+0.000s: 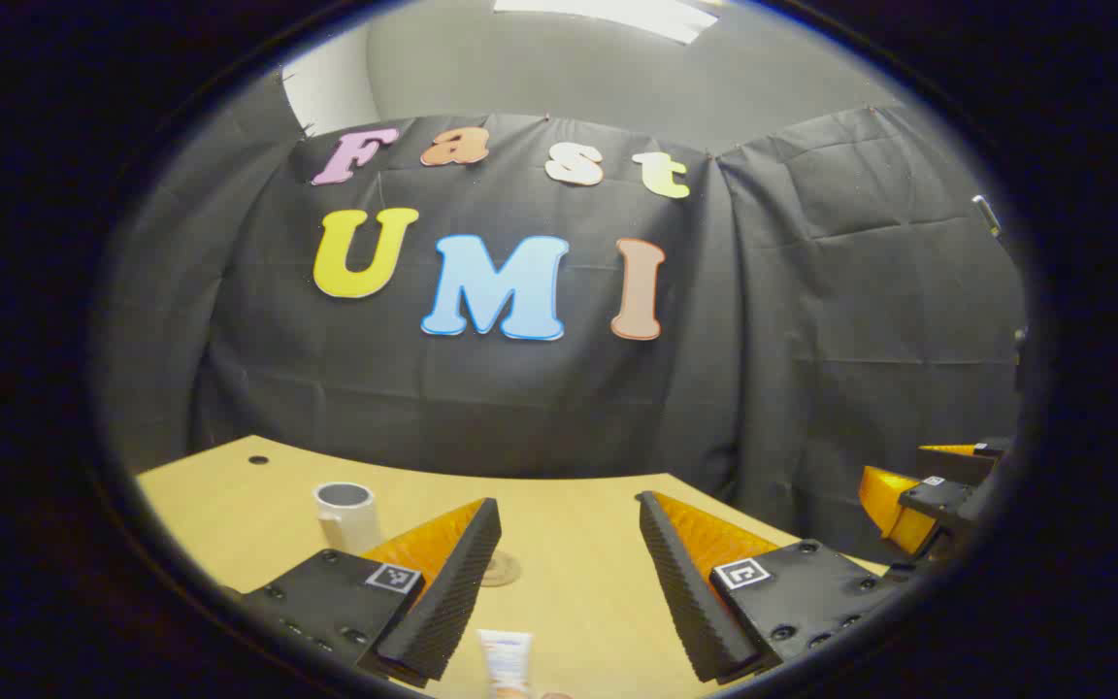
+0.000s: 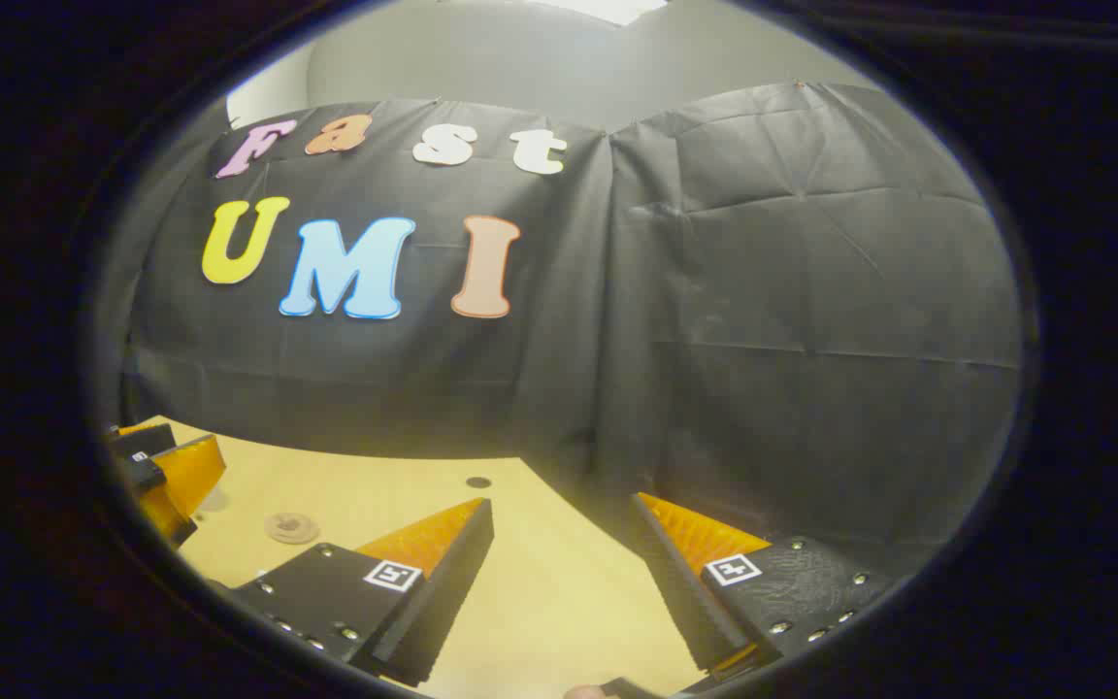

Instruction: Put the toothbrush and toothpaste on the desktop into the cup, then pick up the cup and place it on the coaster on the desktop.

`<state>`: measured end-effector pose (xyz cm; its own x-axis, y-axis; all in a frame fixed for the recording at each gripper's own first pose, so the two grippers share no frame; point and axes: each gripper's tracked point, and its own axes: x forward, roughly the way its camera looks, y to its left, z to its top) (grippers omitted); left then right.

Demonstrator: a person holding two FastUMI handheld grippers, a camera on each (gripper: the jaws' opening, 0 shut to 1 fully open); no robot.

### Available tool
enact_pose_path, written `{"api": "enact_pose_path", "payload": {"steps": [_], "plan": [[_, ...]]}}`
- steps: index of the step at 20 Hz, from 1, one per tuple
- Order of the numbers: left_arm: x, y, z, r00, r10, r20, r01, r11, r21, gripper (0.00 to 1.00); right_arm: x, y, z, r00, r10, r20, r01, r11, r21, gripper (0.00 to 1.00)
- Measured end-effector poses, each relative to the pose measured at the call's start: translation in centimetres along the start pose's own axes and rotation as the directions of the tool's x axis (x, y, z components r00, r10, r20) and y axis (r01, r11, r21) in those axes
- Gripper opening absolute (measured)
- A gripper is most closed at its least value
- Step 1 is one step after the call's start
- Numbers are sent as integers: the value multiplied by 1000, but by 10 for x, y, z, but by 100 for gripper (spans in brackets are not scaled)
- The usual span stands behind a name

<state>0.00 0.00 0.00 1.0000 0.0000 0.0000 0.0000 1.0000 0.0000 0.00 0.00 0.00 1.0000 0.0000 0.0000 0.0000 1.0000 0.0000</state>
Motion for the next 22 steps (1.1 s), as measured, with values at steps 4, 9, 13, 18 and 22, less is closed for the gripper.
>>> {"api": "enact_pose_path", "payload": {"steps": [4,9,13,18,22], "plan": [[-22,126,46,997,69,-19,-67,995,74,94,-26,100,51,992,127,7,-127,992,5,91],[-37,217,84,982,188,-34,-186,980,71,94,-41,181,109,949,310,57,-311,950,15,90],[-44,235,110,974,225,3,-225,974,-5,93,-47,214,113,910,411,60,-408,912,-48,91],[-34,245,117,964,267,-7,-266,964,24,94,-54,229,123,864,497,80,-494,868,-58,88],[-24,233,118,973,233,-5,-233,973,5,94,-46,213,116,894,442,68,-439,896,-64,91]]}}
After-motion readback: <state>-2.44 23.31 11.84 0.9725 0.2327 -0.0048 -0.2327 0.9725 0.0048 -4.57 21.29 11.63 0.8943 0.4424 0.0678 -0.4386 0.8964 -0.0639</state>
